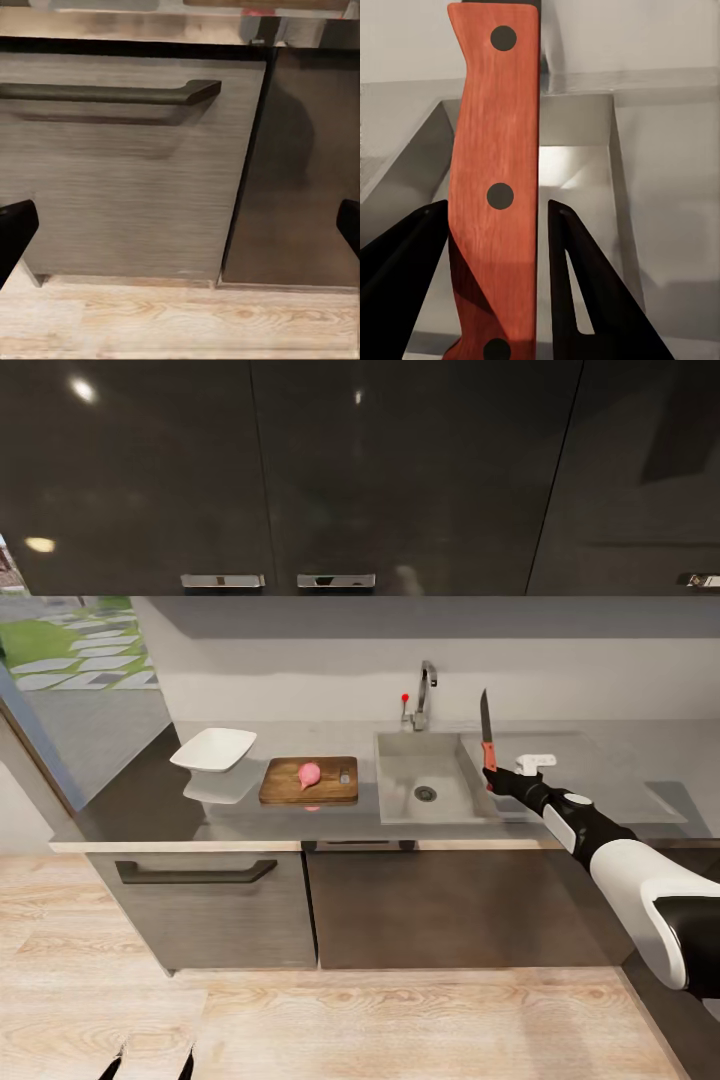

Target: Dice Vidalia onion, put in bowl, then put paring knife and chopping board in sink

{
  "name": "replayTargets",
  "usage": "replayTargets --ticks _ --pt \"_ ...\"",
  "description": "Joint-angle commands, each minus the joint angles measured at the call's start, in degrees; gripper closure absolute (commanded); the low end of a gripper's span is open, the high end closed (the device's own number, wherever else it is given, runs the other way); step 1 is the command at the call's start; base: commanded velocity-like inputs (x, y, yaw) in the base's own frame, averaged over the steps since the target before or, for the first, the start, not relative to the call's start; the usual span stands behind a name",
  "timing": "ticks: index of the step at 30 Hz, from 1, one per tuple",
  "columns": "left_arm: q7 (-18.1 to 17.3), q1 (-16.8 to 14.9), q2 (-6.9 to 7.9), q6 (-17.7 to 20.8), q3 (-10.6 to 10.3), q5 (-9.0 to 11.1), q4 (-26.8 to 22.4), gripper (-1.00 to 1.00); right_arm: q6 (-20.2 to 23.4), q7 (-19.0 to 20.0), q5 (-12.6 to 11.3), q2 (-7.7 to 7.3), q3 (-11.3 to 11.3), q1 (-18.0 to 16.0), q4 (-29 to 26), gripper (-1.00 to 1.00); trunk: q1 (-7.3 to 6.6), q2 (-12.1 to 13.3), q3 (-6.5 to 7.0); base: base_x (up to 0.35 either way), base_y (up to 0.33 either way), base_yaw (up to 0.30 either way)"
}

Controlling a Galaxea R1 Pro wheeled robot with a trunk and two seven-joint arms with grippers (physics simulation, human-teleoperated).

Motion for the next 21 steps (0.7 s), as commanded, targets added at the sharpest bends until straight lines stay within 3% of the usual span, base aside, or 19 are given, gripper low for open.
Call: replayTargets --ticks 1,4,8,11,17,19,21 --pt "-0.4 0.0 -0.06 0.8 0.3 0.0 0.4 -1.00 -0.2 0.1 -0.6 -0.09 0.5 -0.1 0.1 1.00 0.04 -0.1 -0.11 0.000 0.000 0.000" --pt "-0.3 -0.1 0.01 3.4 0.5 0.0 2.0 -1.00 -0.3 0.2 -0.5 -0.23 0.5 -0.1 0.0 1.00 0.04 -0.1 -0.11 0.000 0.000 0.000" --pt "-0.3 -0.1 0.02 3.7 0.5 0.0 3.5 -1.00 -0.2 0.2 -0.5 -0.34 0.4 -0.1 -0.1 1.00 0.04 -0.1 -0.11 0.000 0.000 0.000" --pt "-0.1 -0.1 0.12 3.7 0.5 0.0 8.0 -1.00 -0.2 0.1 -0.5 -0.35 0.4 -0.1 -0.3 1.00 0.04 -0.1 -0.11 0.000 0.000 0.000" --pt "-0.2 -0.1 0.19 3.7 0.5 -0.2 10.1 -1.00 -0.1 -0.5 -0.3 -0.50 0.5 -0.1 -1.1 1.00 0.04 -0.1 -0.11 0.000 0.000 0.000" --pt "-0.2 -0.1 0.19 3.6 0.5 -0.2 11.3 -1.00 0.0 -1.3 0.4 -0.49 1.0 -0.1 -2.2 1.00 0.04 -0.1 -0.11 0.000 0.000 0.000" --pt "-0.1 -0.1 0.23 3.5 0.5 -0.3 12.7 -1.00 0.4 -3.1 3.0 -0.36 2.5 -0.1 -5.1 1.00 0.04 -0.1 -0.11 0.000 0.000 0.000"
